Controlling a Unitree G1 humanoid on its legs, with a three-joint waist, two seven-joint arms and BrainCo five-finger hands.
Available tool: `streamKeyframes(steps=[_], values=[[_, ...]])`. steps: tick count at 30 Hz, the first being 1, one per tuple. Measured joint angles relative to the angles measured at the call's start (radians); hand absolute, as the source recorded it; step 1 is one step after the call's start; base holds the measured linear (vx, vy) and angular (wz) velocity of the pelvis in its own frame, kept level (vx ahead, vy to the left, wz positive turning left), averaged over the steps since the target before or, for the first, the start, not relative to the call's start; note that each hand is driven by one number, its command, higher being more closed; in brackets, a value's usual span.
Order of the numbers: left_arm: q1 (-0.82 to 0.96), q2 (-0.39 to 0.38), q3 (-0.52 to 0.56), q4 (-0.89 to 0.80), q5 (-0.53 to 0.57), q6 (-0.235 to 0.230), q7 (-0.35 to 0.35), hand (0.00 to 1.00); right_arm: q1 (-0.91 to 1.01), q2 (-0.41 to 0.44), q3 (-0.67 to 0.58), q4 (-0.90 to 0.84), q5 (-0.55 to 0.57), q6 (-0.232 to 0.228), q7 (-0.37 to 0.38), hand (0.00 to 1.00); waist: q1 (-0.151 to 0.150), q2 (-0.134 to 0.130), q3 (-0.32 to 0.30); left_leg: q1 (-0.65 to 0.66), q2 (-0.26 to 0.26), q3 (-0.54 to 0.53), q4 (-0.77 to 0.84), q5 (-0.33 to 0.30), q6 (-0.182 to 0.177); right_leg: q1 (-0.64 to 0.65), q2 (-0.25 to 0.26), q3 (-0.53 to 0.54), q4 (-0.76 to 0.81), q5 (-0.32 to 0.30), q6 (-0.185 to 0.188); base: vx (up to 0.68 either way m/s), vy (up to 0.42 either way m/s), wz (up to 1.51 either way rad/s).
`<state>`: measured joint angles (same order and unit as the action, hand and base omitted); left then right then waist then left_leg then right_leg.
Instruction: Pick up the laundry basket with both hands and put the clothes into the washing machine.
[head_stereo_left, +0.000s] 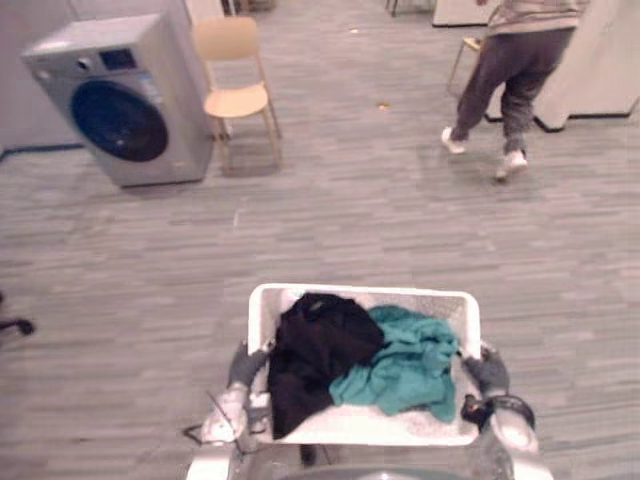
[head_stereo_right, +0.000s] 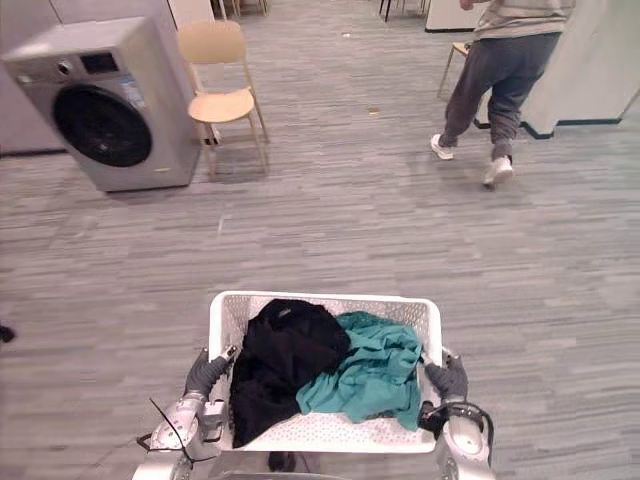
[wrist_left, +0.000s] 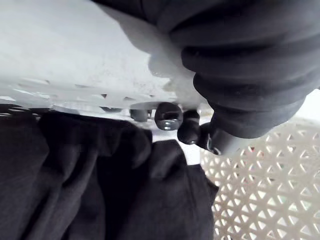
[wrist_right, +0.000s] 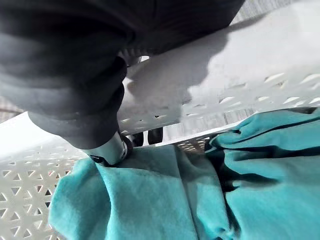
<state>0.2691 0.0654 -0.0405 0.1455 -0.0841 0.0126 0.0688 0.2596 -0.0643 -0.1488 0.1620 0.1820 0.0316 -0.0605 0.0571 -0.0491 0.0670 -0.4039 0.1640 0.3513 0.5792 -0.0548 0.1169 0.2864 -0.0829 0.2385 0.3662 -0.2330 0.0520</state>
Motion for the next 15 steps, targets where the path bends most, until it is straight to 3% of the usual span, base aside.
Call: streamKeyframes(steps=[1,2,3,4,5,6,7,8,9,10,11,13,14,15], values=[[0.008,0.007,-0.005,-0.001,0.000,0.002,0.000,1.00,-0.003,0.010,-0.003,0.003,-0.003,0.000,0.001,1.00,0.017,0.012,0.011,-0.052,0.030,0.017,0.147,-0.029,0.002,0.002,0.022,0.012,0.050,0.054,0.010,0.81,0.402,-0.36],[0.029,0.021,-0.021,-0.002,-0.001,0.002,0.000,1.00,0.030,0.027,0.000,0.011,-0.007,-0.006,0.002,1.00,0.014,-0.037,-0.020,-0.032,-0.042,0.021,0.094,-0.047,-0.040,-0.025,-0.009,0.010,0.165,0.113,0.079,0.60,0.410,-0.21],[0.051,0.027,-0.045,-0.009,-0.001,-0.001,0.003,1.00,0.071,0.018,-0.007,0.023,0.000,-0.028,0.014,1.00,0.012,-0.063,-0.049,0.077,-0.116,0.017,-0.082,-0.083,0.012,-0.104,-0.012,0.018,0.382,0.293,0.214,0.71,0.421,0.43],[0.039,0.046,-0.050,-0.005,0.002,0.002,0.005,1.00,0.073,0.036,-0.010,0.047,0.020,-0.030,0.019,1.00,-0.026,-0.114,-0.069,0.134,-0.188,0.005,-0.134,-0.131,0.013,-0.212,-0.029,0.033,0.616,0.407,0.218,0.70,0.304,0.41],[0.033,0.043,-0.051,-0.005,0.003,0.004,0.007,1.00,0.066,0.035,-0.010,0.048,0.031,-0.031,0.020,1.00,-0.032,-0.113,-0.065,0.183,-0.215,0.010,-0.155,-0.152,0.014,-0.321,-0.029,0.035,0.758,0.396,0.215,0.76,0.228,0.32],[0.029,0.042,-0.056,-0.005,0.003,0.004,0.010,1.00,0.061,0.031,-0.013,0.048,0.035,-0.030,0.021,1.00,-0.036,-0.094,-0.046,0.254,-0.227,0.011,-0.188,-0.160,0.016,-0.397,-0.023,0.030,0.844,0.336,0.209,0.59,0.190,-0.18],[0.018,0.042,-0.076,-0.005,0.010,0.003,0.016,1.00,0.074,0.026,-0.029,0.046,0.048,-0.033,0.024,1.00,-0.041,-0.053,-0.019,0.364,-0.229,0.007,-0.250,-0.159,0.015,-0.478,-0.006,-0.005,0.901,0.227,0.182,0.56,0.214,-0.16],[0.014,0.042,-0.087,-0.005,0.016,0.003,0.016,1.00,0.085,0.025,-0.037,0.045,0.060,-0.038,0.025,1.00,-0.042,-0.024,-0.011,0.409,-0.228,0.004,-0.283,-0.158,0.014,-0.515,-0.002,-0.031,0.902,0.187,0.168,0.50,0.209,0.02],[0.004,0.043,-0.104,-0.005,0.019,0.003,0.017,1.00,0.101,0.022,-0.044,0.032,0.080,-0.051,0.025,1.00,-0.054,0.021,-0.003,0.483,-0.229,-0.010,-0.339,-0.159,0.003,-0.585,-0.008,-0.091,0.850,0.111,0.134,0.49,0.207,0.15],[-0.002,0.043,-0.107,-0.005,0.020,0.002,0.016,1.00,0.109,0.021,-0.047,0.019,0.085,-0.060,0.025,1.00,-0.063,0.030,-0.001,0.514,-0.231,-0.018,-0.356,-0.160,0.001,-0.611,-0.008,-0.122,0.796,0.083,0.117,0.38,0.155,0.32],[-0.021,0.044,-0.108,-0.006,0.016,-0.002,0.017,1.00,0.111,0.018,-0.046,-0.016,0.085,-0.065,0.026,1.00,-0.076,0.040,-0.004,0.560,-0.237,-0.034,-0.386,-0.170,-0.017,-0.648,-0.007,-0.168,0.638,0.039,0.077,0.53,0.117,0.39],[-0.049,0.046,-0.105,-0.007,0.017,-0.012,0.019,1.00,0.118,0.030,-0.047,-0.024,0.115,-0.073,0.025,1.00,-0.074,0.031,-0.012,0.604,-0.243,-0.050,-0.392,-0.201,-0.066,-0.647,0.030,-0.204,0.321,0.056,0.035,0.60,0.068,0.40],[-0.046,0.061,-0.103,-0.019,0.017,-0.015,0.018,1.00,0.123,0.035,-0.037,-0.029,0.124,-0.077,0.023,1.00,-0.078,-0.020,-0.022,0.632,-0.279,-0.062,-0.386,-0.210,-0.079,-0.623,0.045,-0.213,0.145,0.184,-0.081,0.55,0.040,-0.06],[-0.043,0.036,-0.100,-0.005,0.017,-0.015,0.024,1.00,0.103,0.010,-0.034,-0.016,0.126,-0.062,0.018,1.00,-0.064,0.010,-0.023,0.637,-0.254,-0.067,-0.338,-0.218,-0.092,-0.587,0.057,-0.209,0.122,0.156,-0.079,0.54,0.055,-0.14]])
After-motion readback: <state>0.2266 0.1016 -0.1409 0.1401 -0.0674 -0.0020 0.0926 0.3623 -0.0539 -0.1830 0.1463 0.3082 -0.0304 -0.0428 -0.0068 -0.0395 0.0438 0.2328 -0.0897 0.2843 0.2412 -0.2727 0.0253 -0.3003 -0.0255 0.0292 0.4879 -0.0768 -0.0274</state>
